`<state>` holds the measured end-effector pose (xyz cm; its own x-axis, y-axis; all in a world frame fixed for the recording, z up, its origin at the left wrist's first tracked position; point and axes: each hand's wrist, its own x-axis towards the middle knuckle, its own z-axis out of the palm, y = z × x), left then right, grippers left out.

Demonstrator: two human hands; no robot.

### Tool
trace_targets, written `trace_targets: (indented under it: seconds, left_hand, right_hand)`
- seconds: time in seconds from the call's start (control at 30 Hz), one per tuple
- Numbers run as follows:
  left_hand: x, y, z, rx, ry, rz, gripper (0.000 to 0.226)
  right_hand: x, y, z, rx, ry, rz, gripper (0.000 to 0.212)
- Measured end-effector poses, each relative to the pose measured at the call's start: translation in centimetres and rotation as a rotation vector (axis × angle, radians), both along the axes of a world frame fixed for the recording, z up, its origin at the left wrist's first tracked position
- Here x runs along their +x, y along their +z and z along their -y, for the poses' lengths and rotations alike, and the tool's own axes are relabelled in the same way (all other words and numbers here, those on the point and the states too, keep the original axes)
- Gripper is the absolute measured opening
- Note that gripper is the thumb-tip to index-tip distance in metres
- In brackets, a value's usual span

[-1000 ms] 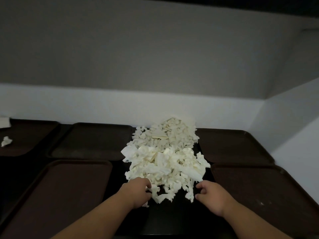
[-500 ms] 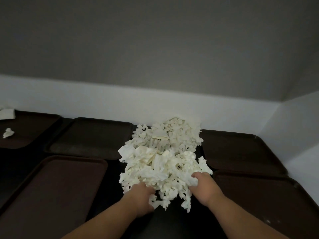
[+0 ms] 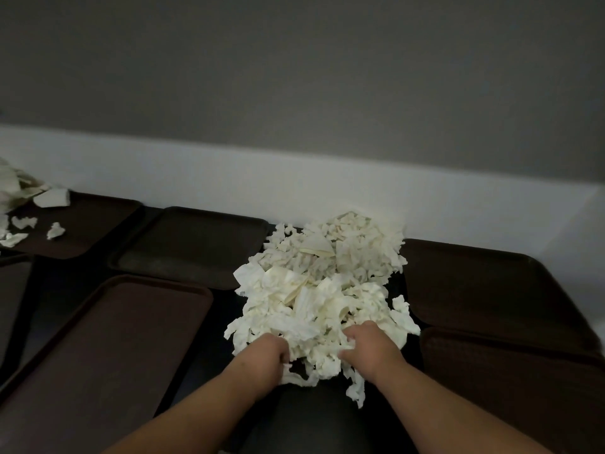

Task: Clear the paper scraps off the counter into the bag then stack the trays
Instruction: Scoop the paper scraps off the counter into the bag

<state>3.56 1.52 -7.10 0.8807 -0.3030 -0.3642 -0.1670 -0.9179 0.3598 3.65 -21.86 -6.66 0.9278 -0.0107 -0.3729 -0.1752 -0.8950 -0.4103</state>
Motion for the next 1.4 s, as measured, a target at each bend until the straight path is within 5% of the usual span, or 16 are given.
trace_targets:
  seconds: [0.07,0.4,0.63,1.0,1.4]
  left_hand:
    - [0.1,0.7,-0.2,-0.049,0.044,0.049,0.026]
    - [1.6,4.8,-0.4,-0.219,0.116,0.131,0.019]
    - [2.2,7.8,1.0,-0.332,0.014,0.126,0.023]
    - [-0.4,9.0,6.0,-0.516,-0.204,0.106,0.016]
    - [-7.8,8.2,13.2,-0.575,-0.368,0.001,0.011]
  right_hand:
    - [0.3,-0.2,-0.3,-0.025,0.019,0.000,0.035]
    - [-0.3,2.2,1.2,0.140,-0.196,0.160,0.039]
    - [-3.2,5.5,2.4,0.292,-0.451,0.332,0.017]
    - [-13.2,6.9,5.2,0.439,-0.928,0.517,0.017]
    - [-25.8,7.0,12.5,0.359,-1.184,0.578,0.015]
